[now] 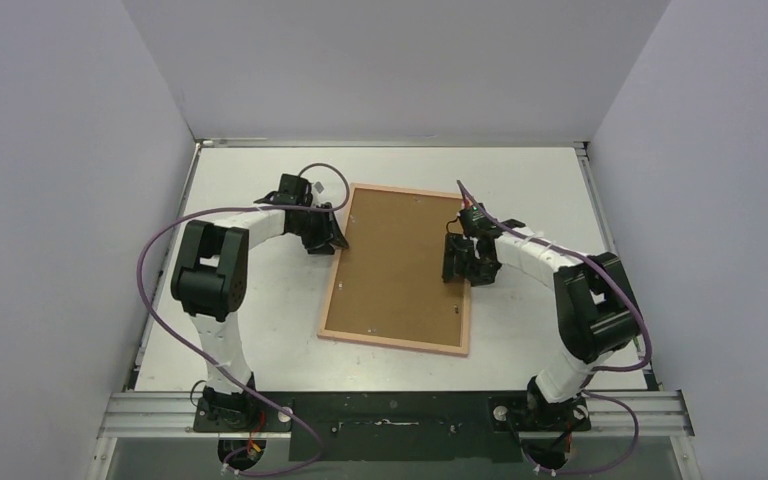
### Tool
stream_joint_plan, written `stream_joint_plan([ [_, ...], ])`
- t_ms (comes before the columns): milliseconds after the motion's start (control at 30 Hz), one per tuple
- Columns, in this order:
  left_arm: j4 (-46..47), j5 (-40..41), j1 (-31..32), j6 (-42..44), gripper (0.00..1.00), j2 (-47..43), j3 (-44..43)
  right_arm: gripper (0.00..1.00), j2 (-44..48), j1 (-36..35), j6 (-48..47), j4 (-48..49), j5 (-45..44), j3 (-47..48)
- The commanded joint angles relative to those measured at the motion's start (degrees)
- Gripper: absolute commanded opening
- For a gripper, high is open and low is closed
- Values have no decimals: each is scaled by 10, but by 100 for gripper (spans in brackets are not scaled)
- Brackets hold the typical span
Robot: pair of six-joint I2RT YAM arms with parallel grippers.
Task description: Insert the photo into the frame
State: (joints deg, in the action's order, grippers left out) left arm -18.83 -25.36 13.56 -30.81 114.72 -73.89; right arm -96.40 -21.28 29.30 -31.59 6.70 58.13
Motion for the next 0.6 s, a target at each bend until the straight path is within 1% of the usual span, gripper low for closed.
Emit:
stream_joint_plan([
  [0, -63, 54, 6, 8, 43, -66, 51, 67, 71, -16, 42, -34, -57, -6],
  [67, -72, 61, 6, 9, 49, -85, 62, 71, 99, -17, 41, -58, -77, -7],
  [133, -80, 64, 7, 15, 58, -97, 71, 73, 121, -21, 29, -82, -82, -10],
  [200, -91, 72, 7, 20, 61, -100, 73, 74, 133, -28, 10, -105, -74, -16],
  [300, -101, 81, 7, 26, 62, -98, 78, 74, 143, -43, -17, -122, -71, -35],
  [367, -102, 80, 7, 27, 62, -97, 82, 75, 146, -52, -27, -118, -53, -50],
  [467, -110, 70, 8, 34, 61, -91, 82, 76, 147, -65, -14, -112, -51, -65],
  [567, -118, 65, 8, 43, 58, -87, 80, 76, 140, -81, 5, -98, -63, -70],
])
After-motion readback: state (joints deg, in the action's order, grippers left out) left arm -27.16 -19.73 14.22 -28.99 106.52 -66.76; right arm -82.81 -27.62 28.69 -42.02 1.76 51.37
